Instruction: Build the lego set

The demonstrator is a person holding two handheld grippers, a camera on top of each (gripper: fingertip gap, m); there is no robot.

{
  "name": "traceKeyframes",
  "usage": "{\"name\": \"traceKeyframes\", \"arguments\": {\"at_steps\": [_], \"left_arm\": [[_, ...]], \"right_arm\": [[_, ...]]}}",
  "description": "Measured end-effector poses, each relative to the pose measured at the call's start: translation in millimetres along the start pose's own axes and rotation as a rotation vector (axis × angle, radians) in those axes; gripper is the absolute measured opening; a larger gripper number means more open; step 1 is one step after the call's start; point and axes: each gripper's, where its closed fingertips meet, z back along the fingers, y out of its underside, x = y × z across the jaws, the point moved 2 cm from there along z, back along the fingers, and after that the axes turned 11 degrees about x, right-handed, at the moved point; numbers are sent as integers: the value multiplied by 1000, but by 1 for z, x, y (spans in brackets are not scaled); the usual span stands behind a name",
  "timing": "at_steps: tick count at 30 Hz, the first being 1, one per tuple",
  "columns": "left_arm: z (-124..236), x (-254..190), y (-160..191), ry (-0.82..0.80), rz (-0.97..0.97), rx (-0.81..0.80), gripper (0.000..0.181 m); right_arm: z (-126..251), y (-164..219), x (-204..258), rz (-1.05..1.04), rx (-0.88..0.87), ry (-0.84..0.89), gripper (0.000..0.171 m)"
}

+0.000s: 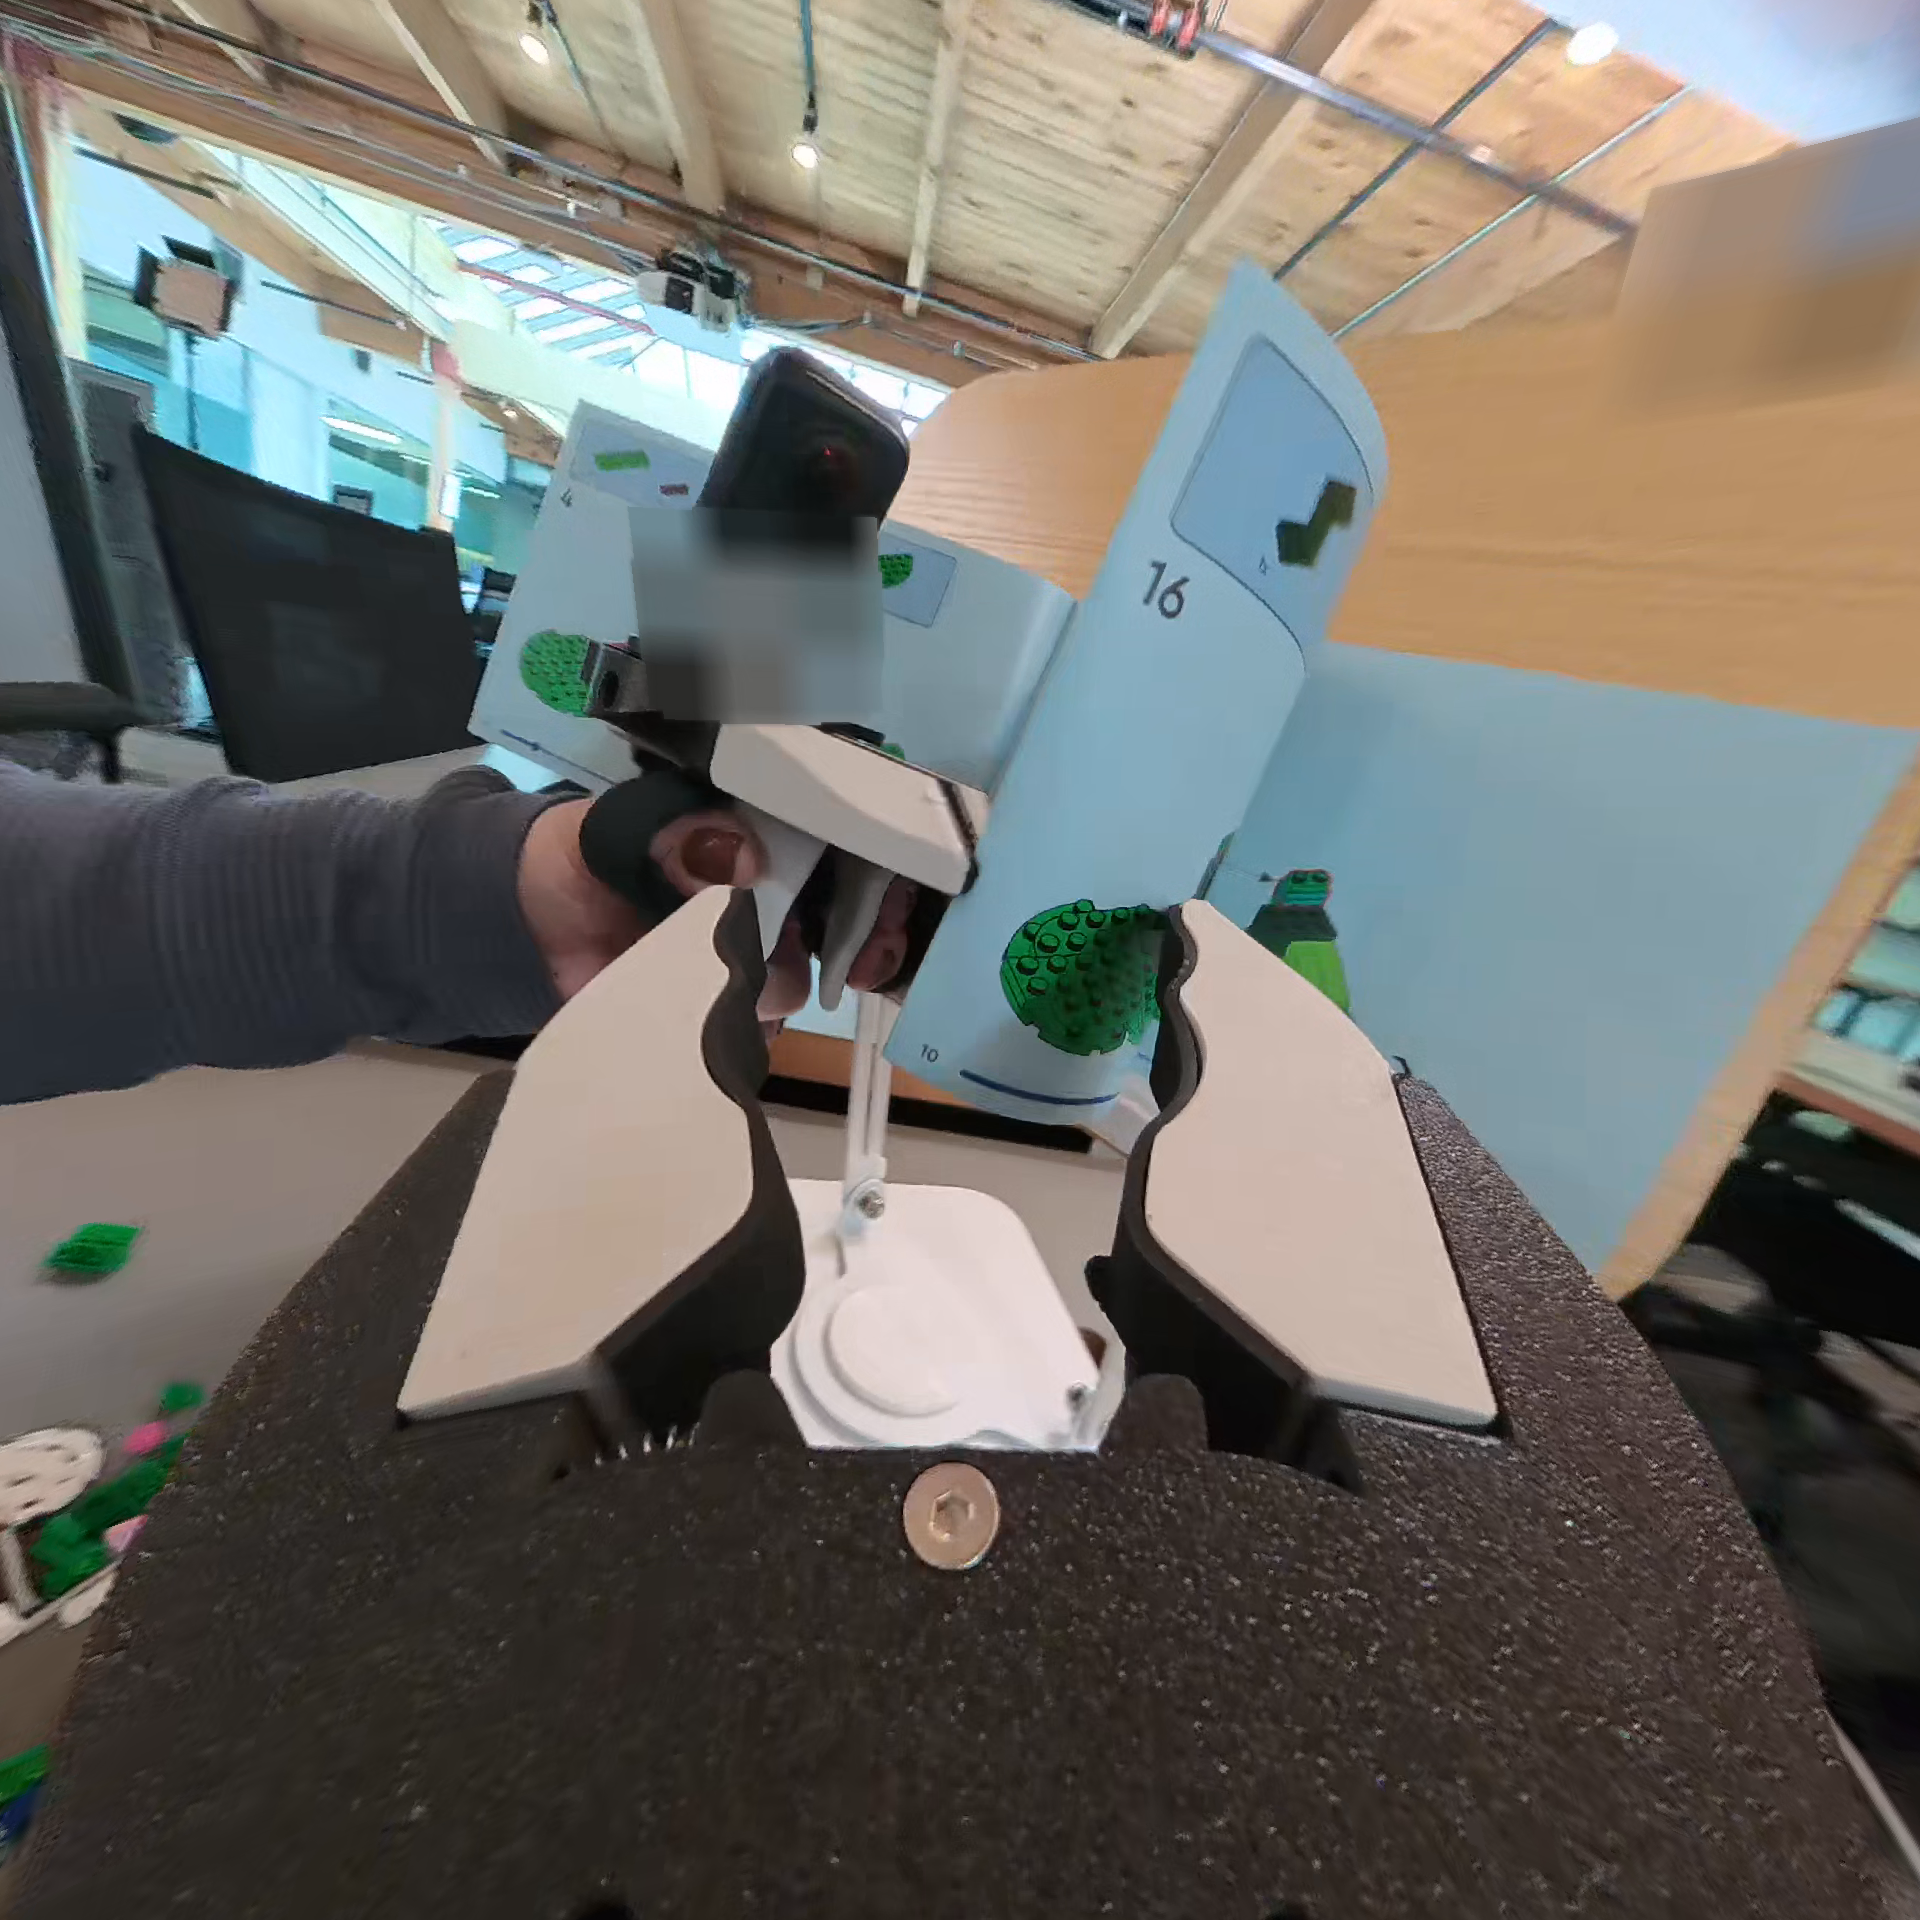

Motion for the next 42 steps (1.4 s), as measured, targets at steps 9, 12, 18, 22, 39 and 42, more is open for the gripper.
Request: {"name": "traceKeyframes", "arguments": {"at_steps": [9,12,18,22,39,42], "left_arm": [[-9,0,4,13,-5,32,1],[-9,0,3,13,-7,31,1],[-10,-1,3,23,-2,33,2],[-9,-1,3,30,1,30,3],[10,5,-3,-73,-17,-32,0],[25,5,-6,-105,-9,-70,0]], "right_arm": [[-3,4,2,-16,26,-28,69],[-3,4,2,-12,28,-31,68],[-6,3,5,-2,32,-45,66],[-7,3,7,0,29,-52,65],[5,6,-8,8,21,58,64],[17,9,-23,16,16,179,64]]}}
